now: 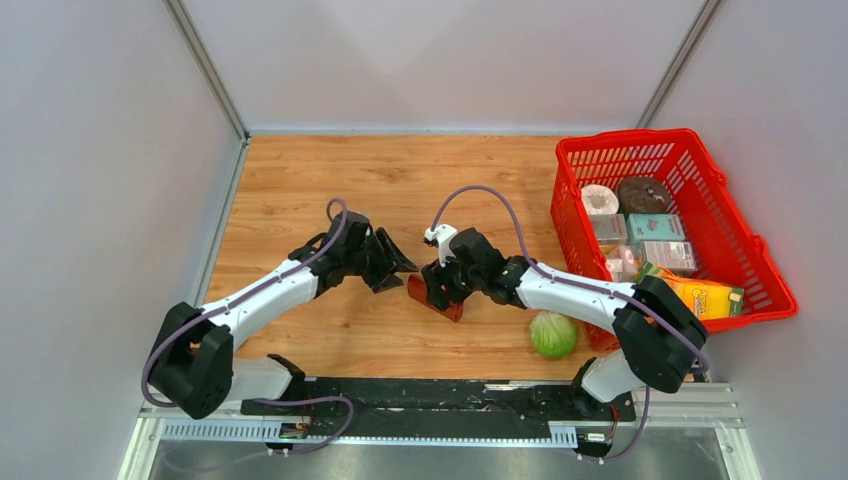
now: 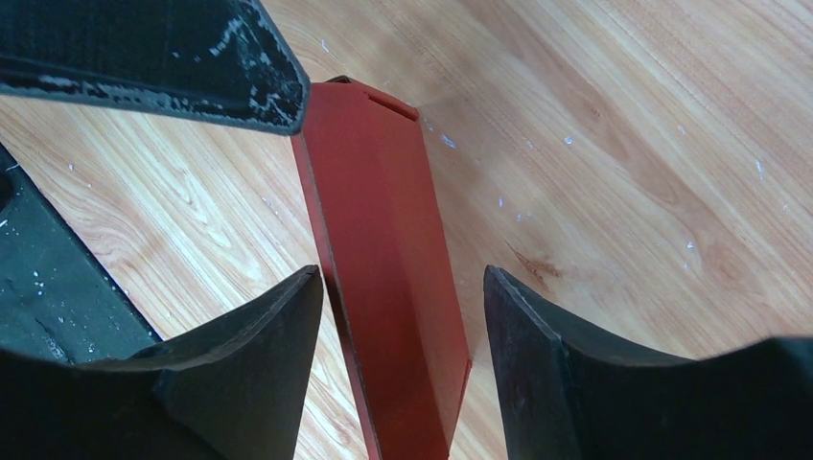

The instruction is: Fold the paper box

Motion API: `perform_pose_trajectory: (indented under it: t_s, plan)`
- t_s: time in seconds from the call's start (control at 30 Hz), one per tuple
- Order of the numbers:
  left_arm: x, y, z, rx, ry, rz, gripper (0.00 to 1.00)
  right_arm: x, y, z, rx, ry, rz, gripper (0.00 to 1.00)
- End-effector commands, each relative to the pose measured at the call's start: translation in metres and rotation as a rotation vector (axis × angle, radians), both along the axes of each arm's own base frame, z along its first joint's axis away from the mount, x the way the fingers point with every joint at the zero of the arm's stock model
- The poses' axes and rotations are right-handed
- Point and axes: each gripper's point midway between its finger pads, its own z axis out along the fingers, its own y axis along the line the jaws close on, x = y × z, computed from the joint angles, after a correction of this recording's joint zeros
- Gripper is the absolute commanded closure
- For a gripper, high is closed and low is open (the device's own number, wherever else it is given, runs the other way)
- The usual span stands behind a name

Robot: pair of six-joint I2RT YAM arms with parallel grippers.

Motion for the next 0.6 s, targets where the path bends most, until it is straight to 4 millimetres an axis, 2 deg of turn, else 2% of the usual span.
perform_pose_trajectory:
  t_s: [0.0,0.1,0.33,0.57]
  plan:
    - [-0.004,0.012,0.006,0.001,0.059,0.116,0.34,0.003,0.005,0.008,0.037,-0.029,0.017,0.35]
    - [-0.005,0.014,0.007,-0.006,0.073,0.145,0.30,0.002,0.005,0.008,0.042,-0.031,0.022,0.36]
    - [-0.005,0.011,-0.001,-0.042,0.127,0.192,0.30,0.001,0.006,0.008,0.056,-0.032,0.026,0.37]
    - [0.003,0.001,-0.007,-0.093,0.140,0.203,0.36,0.000,0.006,0.008,0.060,-0.036,0.030,0.38]
